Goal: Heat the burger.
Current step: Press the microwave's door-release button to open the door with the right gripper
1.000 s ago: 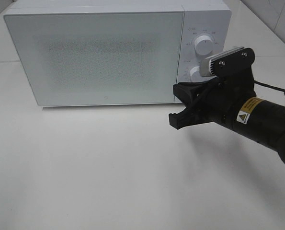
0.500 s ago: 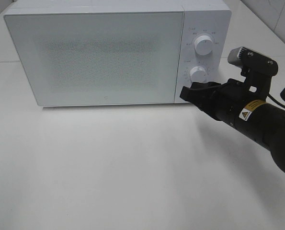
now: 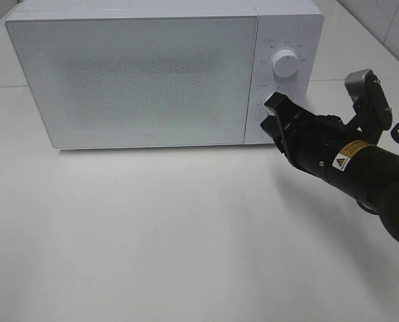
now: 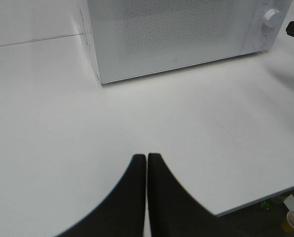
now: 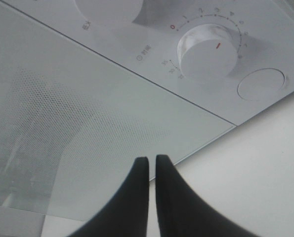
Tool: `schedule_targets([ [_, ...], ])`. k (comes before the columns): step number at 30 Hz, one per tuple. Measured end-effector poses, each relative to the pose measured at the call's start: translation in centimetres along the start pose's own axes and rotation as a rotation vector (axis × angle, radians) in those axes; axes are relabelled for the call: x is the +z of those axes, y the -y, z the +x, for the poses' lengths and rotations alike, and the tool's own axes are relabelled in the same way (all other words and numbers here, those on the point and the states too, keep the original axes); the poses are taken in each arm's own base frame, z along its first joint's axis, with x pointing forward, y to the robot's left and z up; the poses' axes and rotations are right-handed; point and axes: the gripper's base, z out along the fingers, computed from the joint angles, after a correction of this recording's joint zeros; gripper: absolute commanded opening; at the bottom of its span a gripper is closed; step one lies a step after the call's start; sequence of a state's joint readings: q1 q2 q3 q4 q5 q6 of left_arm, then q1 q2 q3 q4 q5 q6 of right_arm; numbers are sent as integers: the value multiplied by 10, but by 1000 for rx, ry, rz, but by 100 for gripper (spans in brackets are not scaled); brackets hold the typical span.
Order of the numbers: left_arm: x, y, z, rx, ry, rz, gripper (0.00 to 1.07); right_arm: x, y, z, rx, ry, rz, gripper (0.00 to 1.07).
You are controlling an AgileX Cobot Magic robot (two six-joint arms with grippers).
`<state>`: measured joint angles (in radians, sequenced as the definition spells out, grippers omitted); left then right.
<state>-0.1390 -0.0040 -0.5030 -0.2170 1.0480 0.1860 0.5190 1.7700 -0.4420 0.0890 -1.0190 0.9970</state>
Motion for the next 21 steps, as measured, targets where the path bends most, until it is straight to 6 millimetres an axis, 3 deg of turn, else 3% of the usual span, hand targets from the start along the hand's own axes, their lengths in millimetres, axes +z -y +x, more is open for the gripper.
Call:
schedule_targets([
  [13, 0, 0, 0, 0, 0, 0, 0, 2, 6, -2, 272, 40, 37, 0],
  [21, 0, 0, 0, 0, 0, 0, 0, 18, 19, 4, 357, 57, 95, 0],
])
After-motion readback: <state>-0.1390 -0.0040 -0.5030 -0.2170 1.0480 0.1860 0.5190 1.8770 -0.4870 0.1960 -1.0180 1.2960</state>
